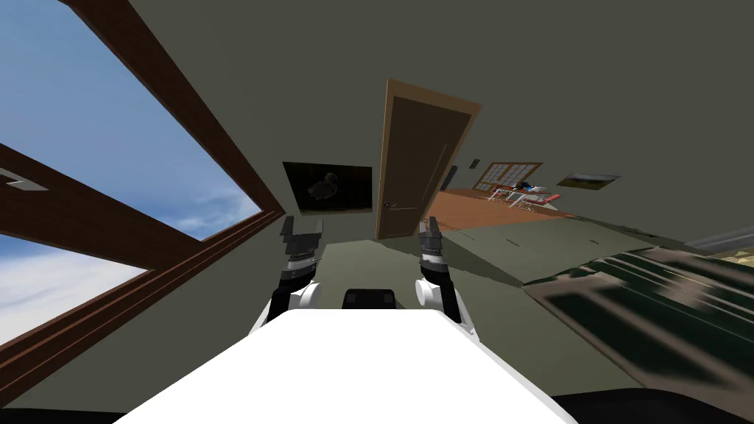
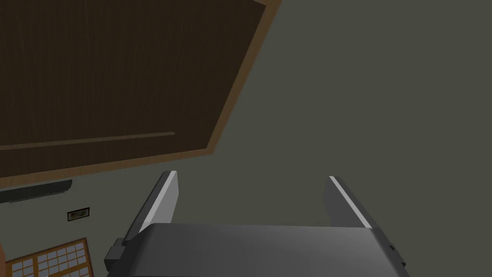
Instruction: Pull the door open
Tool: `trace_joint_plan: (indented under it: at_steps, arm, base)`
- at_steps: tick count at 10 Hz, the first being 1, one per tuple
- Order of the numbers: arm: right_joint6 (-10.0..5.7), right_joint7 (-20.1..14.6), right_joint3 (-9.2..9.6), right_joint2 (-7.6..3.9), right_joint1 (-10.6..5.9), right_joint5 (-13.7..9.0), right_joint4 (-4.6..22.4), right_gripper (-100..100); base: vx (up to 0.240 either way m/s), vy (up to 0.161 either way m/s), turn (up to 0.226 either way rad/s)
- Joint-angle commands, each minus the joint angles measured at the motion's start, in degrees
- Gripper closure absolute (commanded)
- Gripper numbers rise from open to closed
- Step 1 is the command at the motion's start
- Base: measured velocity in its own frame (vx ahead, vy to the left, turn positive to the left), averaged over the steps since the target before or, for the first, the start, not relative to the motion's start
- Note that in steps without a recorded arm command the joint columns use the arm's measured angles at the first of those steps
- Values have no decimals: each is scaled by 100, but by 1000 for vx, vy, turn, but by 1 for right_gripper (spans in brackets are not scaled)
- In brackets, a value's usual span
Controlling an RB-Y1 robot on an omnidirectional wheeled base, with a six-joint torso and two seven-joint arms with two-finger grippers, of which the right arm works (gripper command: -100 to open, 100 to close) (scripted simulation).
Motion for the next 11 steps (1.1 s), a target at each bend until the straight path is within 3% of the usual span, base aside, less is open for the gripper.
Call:
trace_joint_plan:
  at_steps: [1,11]
  arm:
    - [-27,-34,-38,-47,-75,-21,223,-100]
    - [-188,-233,-266,-280,-519,-146,1543,-100]
  base:
    - [78,-92,118]
    - [101,-10,69]
